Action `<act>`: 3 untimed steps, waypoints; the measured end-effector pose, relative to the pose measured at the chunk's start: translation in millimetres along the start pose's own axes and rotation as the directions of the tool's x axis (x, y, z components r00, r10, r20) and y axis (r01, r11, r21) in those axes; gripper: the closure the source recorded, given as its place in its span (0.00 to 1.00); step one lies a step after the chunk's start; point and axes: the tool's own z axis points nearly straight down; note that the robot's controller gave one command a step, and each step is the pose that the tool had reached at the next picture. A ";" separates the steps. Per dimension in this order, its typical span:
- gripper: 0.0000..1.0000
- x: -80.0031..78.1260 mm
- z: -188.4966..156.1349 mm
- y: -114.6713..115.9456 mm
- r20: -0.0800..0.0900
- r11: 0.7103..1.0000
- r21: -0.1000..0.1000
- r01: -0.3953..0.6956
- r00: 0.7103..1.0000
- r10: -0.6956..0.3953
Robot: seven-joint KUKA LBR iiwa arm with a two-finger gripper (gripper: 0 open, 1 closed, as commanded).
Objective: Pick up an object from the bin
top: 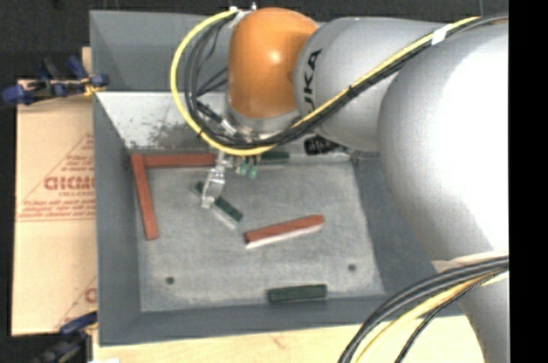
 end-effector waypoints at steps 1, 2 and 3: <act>0.00 6.7 18.1 -13.3 0.007 0.999 -0.003 -0.042 0.999 0.042; 0.00 9.8 64.2 -24.6 0.007 0.983 -0.007 -0.182 0.983 0.182; 1.00 10.0 58.3 -20.0 0.002 0.984 -0.011 -0.178 0.984 0.178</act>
Offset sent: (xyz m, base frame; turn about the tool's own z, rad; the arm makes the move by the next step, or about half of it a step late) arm -0.0181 -0.0234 -0.0689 0.1828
